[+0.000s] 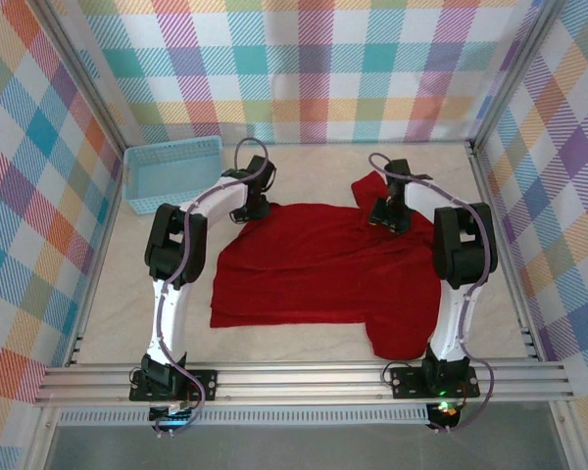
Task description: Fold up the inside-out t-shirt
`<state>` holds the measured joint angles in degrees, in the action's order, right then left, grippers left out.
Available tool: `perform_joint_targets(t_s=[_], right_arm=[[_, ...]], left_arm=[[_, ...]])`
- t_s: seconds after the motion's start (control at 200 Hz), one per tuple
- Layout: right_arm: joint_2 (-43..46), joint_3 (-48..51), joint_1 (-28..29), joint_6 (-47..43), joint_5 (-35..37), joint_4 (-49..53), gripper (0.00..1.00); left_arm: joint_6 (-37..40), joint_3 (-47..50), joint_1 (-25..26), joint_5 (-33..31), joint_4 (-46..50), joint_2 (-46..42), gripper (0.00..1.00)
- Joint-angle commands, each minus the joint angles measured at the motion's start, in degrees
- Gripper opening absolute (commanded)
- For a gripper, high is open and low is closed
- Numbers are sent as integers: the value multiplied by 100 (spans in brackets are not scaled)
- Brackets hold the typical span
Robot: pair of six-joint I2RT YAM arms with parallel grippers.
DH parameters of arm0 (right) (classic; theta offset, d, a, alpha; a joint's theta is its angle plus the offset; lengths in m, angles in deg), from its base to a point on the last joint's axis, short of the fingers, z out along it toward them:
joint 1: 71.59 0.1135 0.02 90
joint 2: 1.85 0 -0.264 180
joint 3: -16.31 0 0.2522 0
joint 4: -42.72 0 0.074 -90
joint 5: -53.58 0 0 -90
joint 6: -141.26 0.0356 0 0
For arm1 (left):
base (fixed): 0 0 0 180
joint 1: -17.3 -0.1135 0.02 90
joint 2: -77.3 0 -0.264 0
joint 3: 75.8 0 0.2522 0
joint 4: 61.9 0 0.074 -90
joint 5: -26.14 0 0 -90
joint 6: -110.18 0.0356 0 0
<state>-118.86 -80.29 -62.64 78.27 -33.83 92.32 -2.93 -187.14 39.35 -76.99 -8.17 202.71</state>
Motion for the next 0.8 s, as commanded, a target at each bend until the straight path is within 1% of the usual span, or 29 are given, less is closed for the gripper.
perform_joint_targets(t_s=[0.0,0.06,0.145,0.18,0.255,0.39,0.575,0.795], right_arm=[[65,365,-16,99,66,151,54],[147,473,15,86,57,126,54],[243,648,50,77,50,80,54],[277,728,54,77,45,56,54],[355,882,62,86,52,-45,54],[451,999,80,64,-3,-181,54],[508,1039,107,58,5,-195,55],[486,1033,107,57,4,-228,55]], left_arm=[[-153,508,-42,266,-350,-709,12],[-187,731,-42,367,-523,-911,10],[-187,981,-18,576,-697,-1110,10],[-153,1039,7,691,-766,-1168,14],[-2,1002,115,811,-867,-1207,28],[479,374,355,556,-731,-804,40],[1250,-584,431,375,-328,-120,45],[2006,-1229,476,72,193,345,49]])
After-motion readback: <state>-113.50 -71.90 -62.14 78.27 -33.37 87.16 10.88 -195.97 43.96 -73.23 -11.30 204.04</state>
